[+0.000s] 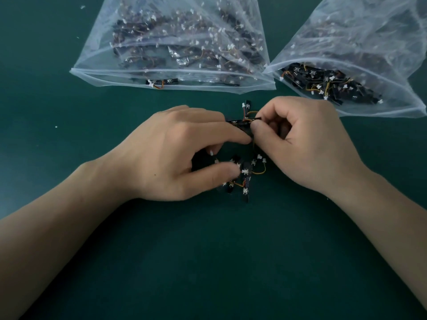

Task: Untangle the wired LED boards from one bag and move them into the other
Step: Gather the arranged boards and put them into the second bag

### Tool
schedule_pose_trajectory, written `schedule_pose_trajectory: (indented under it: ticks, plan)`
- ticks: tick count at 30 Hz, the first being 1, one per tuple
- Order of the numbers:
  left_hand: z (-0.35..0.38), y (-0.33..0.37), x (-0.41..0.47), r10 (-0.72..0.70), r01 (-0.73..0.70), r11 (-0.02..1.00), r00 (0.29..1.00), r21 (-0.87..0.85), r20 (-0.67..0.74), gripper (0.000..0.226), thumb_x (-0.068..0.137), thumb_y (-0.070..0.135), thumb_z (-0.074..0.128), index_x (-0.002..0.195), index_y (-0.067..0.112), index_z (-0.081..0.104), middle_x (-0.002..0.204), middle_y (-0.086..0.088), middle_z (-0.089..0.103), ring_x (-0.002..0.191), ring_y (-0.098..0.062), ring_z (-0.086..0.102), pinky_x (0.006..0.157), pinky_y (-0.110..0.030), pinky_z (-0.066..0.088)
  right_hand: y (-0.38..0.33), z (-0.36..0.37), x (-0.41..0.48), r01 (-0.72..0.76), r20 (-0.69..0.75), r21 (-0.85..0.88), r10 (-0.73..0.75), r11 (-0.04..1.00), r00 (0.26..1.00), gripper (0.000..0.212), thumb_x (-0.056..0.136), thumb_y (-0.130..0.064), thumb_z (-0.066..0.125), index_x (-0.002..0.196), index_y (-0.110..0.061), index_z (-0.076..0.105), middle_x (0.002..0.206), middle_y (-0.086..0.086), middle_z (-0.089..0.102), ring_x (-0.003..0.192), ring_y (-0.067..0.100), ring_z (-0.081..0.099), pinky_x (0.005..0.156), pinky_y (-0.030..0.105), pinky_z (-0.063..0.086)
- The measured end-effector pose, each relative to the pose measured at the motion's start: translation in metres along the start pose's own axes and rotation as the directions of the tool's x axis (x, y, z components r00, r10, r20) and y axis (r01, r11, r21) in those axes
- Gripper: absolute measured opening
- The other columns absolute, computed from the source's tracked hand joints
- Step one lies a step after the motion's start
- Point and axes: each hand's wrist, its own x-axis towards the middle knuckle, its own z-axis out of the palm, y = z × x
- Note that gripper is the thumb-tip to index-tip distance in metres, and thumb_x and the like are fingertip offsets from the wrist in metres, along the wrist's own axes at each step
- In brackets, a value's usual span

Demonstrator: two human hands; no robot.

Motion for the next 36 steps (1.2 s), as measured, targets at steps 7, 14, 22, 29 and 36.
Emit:
schedule_pose_trajectory:
  ticks: [7, 14, 22, 29, 36]
  plan:
    - [0.016, 0.008, 0.0, 0.104, -0.109, 0.992, 0.991, 0.056, 0.079, 0.043, 0.095, 0.057, 0.069, 0.128, 0.03, 0.074, 0.097, 0.007, 0.056, 0.08, -0.013, 0.05, 0.079, -0.037, 0.047, 0.007, -0.008, 0.0, 0.01, -0.084, 0.091, -0.002, 0.996, 0.996, 0.015, 0.088, -0.023, 0.068, 0.073, -0.021, 0.066, 0.062, -0.014, 0.062, 0.058, 0.008, 0.058, 0.054, 0.009, 0.037]
    - [0.006, -0.006, -0.002, -0.073, 0.075, 0.996, 0.996, 0.053, -0.041, 0.035, 0.093, 0.052, 0.07, 0.12, 0.03, 0.076, 0.097, 0.01, 0.058, 0.084, -0.016, 0.058, 0.073, -0.042, 0.053, 0.006, -0.008, 0.0, 0.027, -0.181, 0.027, -0.022, 0.999, 0.983, 0.018, 0.095, -0.029, 0.07, 0.078, -0.022, 0.066, 0.068, -0.018, 0.063, 0.061, 0.01, 0.062, 0.053, 0.016, 0.043]
    - [0.004, -0.01, -0.004, -0.121, 0.12, 0.992, 0.992, -0.023, -0.036, 0.027, 0.087, 0.044, 0.075, 0.108, 0.027, 0.076, 0.089, 0.014, 0.058, 0.081, -0.015, 0.059, 0.07, -0.043, 0.052, 0.011, -0.01, 0.002, -0.048, -0.063, -0.237, 0.034, 0.97, 0.997, 0.046, 0.093, -0.061, 0.059, 0.121, -0.025, 0.065, 0.096, -0.017, 0.055, 0.075, -0.002, 0.047, 0.07, 0.029, 0.042]
    - [0.006, -0.012, 0.002, -0.165, 0.152, 0.984, 0.973, -0.094, -0.159, 0.05, 0.08, 0.051, 0.086, 0.12, 0.027, 0.068, 0.09, 0.015, 0.056, 0.078, -0.014, 0.055, 0.069, -0.02, 0.045, -0.003, -0.001, 0.001, 0.033, 0.095, -0.455, 0.012, 0.89, 0.995, 0.088, 0.091, -0.084, 0.034, 0.144, -0.017, 0.057, 0.118, 0.0, 0.051, 0.115, 0.023, 0.053, 0.092, 0.037, 0.045]
    - [0.004, -0.012, 0.001, -0.201, 0.158, 0.948, 0.971, -0.277, -0.132, 0.068, 0.064, 0.05, 0.096, 0.122, 0.03, 0.066, 0.098, 0.036, 0.061, 0.082, -0.008, 0.062, 0.072, -0.009, 0.045, -0.011, 0.0, 0.001, 0.043, 0.147, -0.465, 0.029, 0.884, 0.989, 0.116, 0.077, -0.099, 0.026, 0.152, -0.014, 0.049, 0.122, 0.0, 0.047, 0.12, 0.022, 0.046, 0.106, 0.039, 0.039]
